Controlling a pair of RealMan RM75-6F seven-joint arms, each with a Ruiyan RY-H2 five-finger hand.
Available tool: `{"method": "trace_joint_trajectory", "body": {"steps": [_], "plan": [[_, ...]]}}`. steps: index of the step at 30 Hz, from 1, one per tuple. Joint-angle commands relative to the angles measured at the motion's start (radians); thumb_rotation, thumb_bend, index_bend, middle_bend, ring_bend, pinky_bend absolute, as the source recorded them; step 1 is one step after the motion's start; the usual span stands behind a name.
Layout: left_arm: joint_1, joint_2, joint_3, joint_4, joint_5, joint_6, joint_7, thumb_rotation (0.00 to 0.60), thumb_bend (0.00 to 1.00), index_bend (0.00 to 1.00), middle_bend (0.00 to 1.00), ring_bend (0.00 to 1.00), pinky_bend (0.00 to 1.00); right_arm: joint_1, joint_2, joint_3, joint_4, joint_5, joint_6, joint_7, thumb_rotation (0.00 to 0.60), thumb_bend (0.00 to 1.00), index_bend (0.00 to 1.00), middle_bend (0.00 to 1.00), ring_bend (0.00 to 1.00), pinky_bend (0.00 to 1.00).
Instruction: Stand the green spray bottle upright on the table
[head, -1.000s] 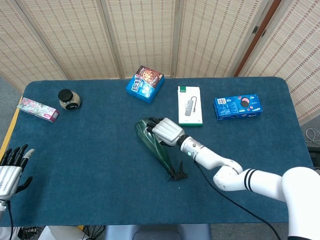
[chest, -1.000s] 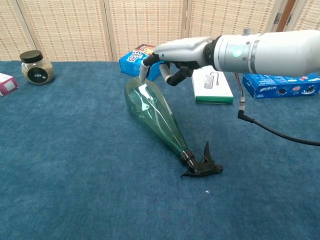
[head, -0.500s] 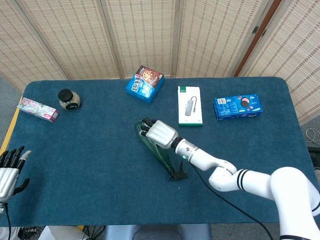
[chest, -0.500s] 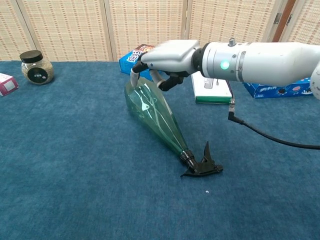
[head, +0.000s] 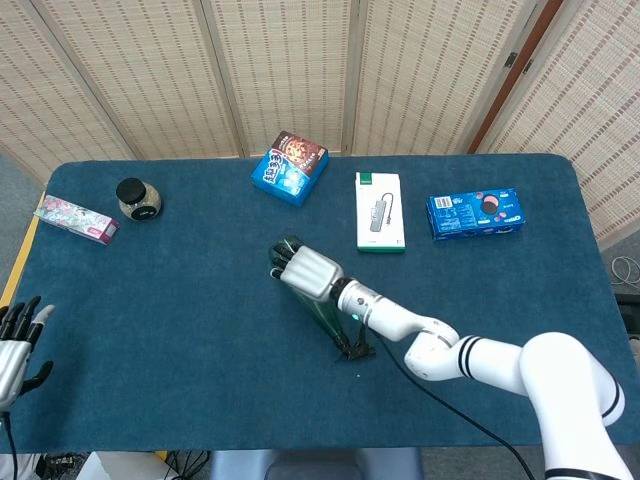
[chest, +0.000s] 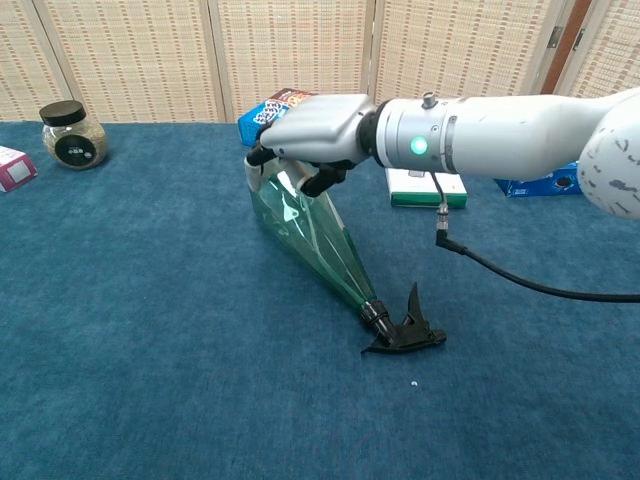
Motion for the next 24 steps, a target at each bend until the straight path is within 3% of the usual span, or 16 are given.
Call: {"method": "trace_joint_trajectory", "body": {"steps": [1, 24], "plan": [[0.002, 0.0, 0.0, 0.001, 0.0, 0.001, -0.002, 0.6, 0.28, 0.0, 0.0, 0.0, 0.0, 0.006, -0.007, 0.0, 0.004, 0.017, -0.012, -0.032, 0.6, 0.92, 0.32, 0.25, 0.09, 0.27], [0.007, -0.008, -0.006, 0.003, 0.005, -0.004, 0.001, 0.6, 0.28, 0.0, 0.0, 0.0, 0.0, -0.026, 0.039, -0.032, -0.053, 0.108, -0.012, -0.182, 0.6, 0.92, 0.39, 0.31, 0.04, 0.23]]}}
